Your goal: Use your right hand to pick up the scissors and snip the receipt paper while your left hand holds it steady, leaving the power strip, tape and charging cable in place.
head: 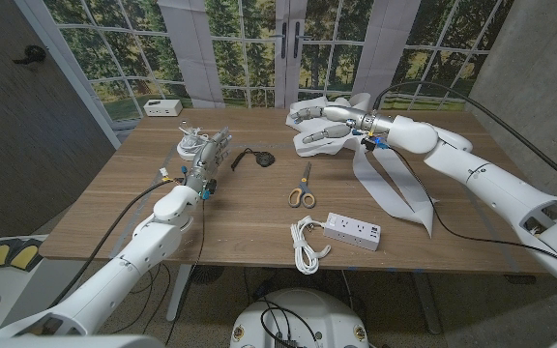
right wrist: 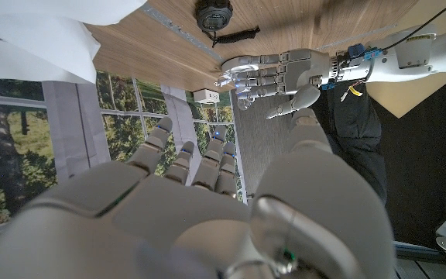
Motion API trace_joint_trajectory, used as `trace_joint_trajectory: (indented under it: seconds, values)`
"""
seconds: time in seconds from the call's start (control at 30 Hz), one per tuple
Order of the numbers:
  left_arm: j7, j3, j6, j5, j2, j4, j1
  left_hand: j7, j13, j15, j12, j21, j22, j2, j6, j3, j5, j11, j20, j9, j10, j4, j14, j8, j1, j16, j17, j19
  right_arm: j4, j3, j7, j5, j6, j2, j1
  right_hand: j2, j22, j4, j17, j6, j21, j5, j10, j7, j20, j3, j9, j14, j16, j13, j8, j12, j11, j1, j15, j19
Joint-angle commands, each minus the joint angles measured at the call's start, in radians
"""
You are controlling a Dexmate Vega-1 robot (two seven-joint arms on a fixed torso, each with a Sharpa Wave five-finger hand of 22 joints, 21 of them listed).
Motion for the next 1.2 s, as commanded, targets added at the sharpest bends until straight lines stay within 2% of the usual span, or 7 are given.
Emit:
trace_joint_trajectory:
  seconds: [0.03,0.13,0.47,0.57,0.67,0.87,1.2]
  values:
    - [0.01,0.0,-0.006,0.002,-0.007,0.001,0.006,-0.003,0.005,-0.004,0.001,0.007,0.005,0.0,0.007,-0.004,0.006,0.006,-0.002,0.005,0.005,0.0,0.007,0.001,0.002,0.003,0.002,0.0,0.037,-0.009,0.016,0.016,0.028,0.013,0.017,-0.004,0.002,0.0,0.003,0.008,0.002,-0.001,0.006,-0.006,-0.001,0.005,0.002,-0.003,-0.005,0.002,0.001,-0.005,-0.008,0.012,-0.064,-0.002]
    - [0.013,0.0,-0.007,0.003,-0.007,-0.003,0.01,-0.004,0.005,-0.004,0.0,0.007,0.005,0.0,0.007,-0.004,0.006,0.004,-0.002,0.005,0.006,0.0,0.007,0.0,0.002,0.003,0.002,0.0,0.033,-0.008,0.018,0.02,0.03,0.012,0.014,-0.005,0.002,0.0,0.003,-0.013,0.003,-0.001,0.006,-0.005,-0.003,0.007,0.002,-0.003,-0.005,0.002,-0.008,-0.006,-0.011,0.016,-0.065,-0.001]
    - [0.03,0.001,-0.013,0.007,-0.014,-0.019,0.029,-0.001,0.005,-0.005,0.0,0.006,0.005,0.001,0.008,-0.004,0.006,0.006,-0.002,0.005,0.006,0.0,0.008,0.0,0.002,0.003,0.002,-0.001,0.053,-0.019,0.032,0.005,0.06,0.015,0.028,-0.006,0.002,0.0,0.003,-0.015,0.004,-0.001,0.011,-0.006,-0.001,0.009,0.002,0.0,-0.003,0.002,-0.008,-0.006,-0.016,0.024,-0.07,0.001]
    - [0.042,-0.001,-0.012,0.008,-0.013,-0.03,0.038,-0.001,0.005,-0.005,0.0,0.006,0.005,0.001,0.008,-0.005,0.006,0.004,-0.002,0.005,0.007,0.0,0.008,0.0,0.002,0.003,0.002,-0.001,0.059,-0.021,0.033,0.003,0.074,0.017,0.032,-0.003,0.002,-0.002,0.003,-0.041,0.004,0.0,0.01,-0.009,-0.005,0.014,0.003,0.003,-0.003,0.003,-0.017,-0.007,-0.008,0.033,-0.072,0.003]
    - [0.051,-0.005,-0.014,0.01,-0.009,-0.043,0.05,-0.001,0.005,-0.004,-0.001,0.007,0.005,0.0,0.008,-0.005,0.006,0.004,-0.002,0.005,0.006,0.0,0.008,0.0,0.002,0.003,0.002,0.0,0.071,-0.03,0.035,-0.022,0.099,0.02,0.046,-0.001,0.002,-0.003,0.003,-0.051,0.005,-0.001,0.011,-0.017,-0.003,0.017,0.003,0.005,-0.002,0.003,-0.019,-0.007,-0.016,0.041,-0.075,0.006]
    - [0.064,-0.011,-0.015,0.008,-0.006,-0.063,0.072,-0.001,0.006,-0.005,-0.001,0.007,0.005,0.0,0.008,-0.005,0.006,0.004,-0.002,0.005,0.008,0.0,0.009,0.0,0.001,0.003,0.002,0.001,0.071,-0.04,0.024,-0.068,0.121,0.028,0.058,0.0,0.002,-0.005,0.003,-0.06,0.005,-0.001,0.016,-0.017,-0.002,0.022,0.003,0.005,-0.002,0.003,-0.019,-0.007,-0.03,0.053,-0.078,0.007]
    - [0.07,-0.019,-0.02,0.007,0.002,-0.08,0.095,-0.002,0.006,-0.006,-0.002,0.007,0.005,0.0,0.009,-0.006,0.006,0.008,-0.001,0.005,0.007,0.0,0.009,0.0,0.001,0.003,0.002,0.0,0.069,-0.051,0.004,-0.126,0.137,0.029,0.066,0.003,0.002,-0.009,0.003,-0.068,0.005,0.0,0.02,-0.022,-0.004,0.032,0.003,0.011,-0.001,0.003,-0.016,-0.007,-0.038,0.08,-0.078,0.01]
